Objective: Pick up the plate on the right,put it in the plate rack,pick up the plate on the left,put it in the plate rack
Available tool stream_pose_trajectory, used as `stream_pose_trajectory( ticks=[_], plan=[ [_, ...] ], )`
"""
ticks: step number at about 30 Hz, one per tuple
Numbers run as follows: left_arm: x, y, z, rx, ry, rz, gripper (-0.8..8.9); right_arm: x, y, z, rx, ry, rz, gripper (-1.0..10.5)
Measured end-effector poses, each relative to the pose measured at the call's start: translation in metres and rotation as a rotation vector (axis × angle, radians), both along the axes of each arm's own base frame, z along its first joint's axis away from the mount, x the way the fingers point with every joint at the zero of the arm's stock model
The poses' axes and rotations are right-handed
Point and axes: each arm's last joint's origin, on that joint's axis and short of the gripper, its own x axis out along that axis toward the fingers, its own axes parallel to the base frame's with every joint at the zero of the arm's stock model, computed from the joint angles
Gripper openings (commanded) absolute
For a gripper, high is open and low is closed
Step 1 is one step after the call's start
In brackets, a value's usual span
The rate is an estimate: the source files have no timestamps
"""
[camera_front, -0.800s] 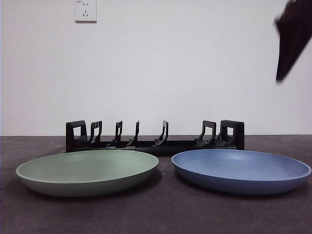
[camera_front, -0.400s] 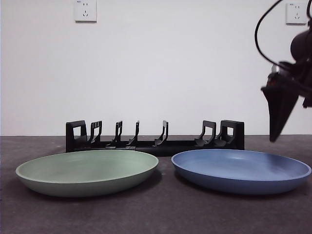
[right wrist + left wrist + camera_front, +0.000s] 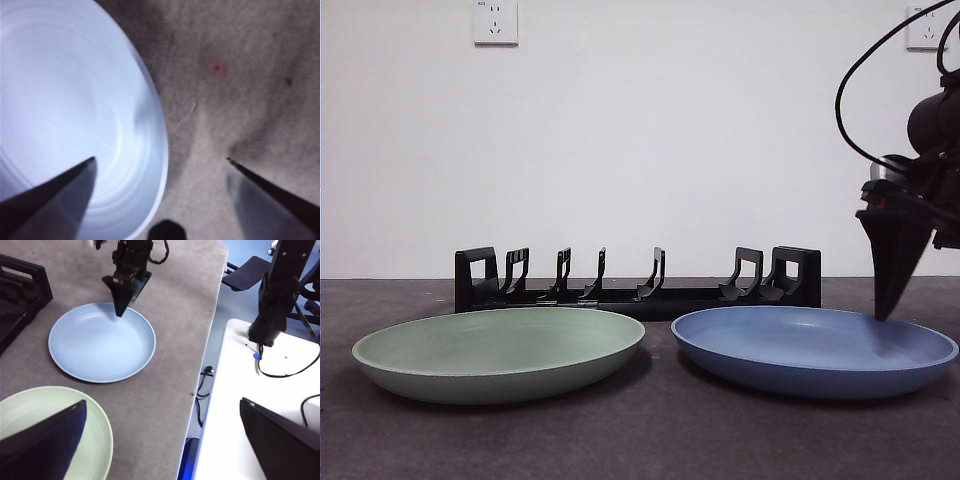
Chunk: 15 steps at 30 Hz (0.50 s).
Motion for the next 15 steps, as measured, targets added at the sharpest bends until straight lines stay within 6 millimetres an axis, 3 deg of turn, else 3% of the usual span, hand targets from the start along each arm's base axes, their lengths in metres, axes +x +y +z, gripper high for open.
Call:
stream_pose_trajectory(
  ticks=[5, 10, 15],
  plan=[
    [0.001, 0.000, 0.001, -0.006, -0.014, 0.001, 6.28, 0.003, 0.004, -0.009, 0.014, 0.020, 0.012, 3.4],
    [0.002, 0.000, 0.000, 0.015, -0.029, 0.025, 6.28, 0.004, 0.009, -0.010, 0.023, 0.008, 0.027, 0.7],
    [0.004, -0.002, -0.001, 0.024, -0.020, 0.023, 6.28, 0.006, 0.013, -0.009, 0.027, -0.012, 0.040, 0.2]
  ],
)
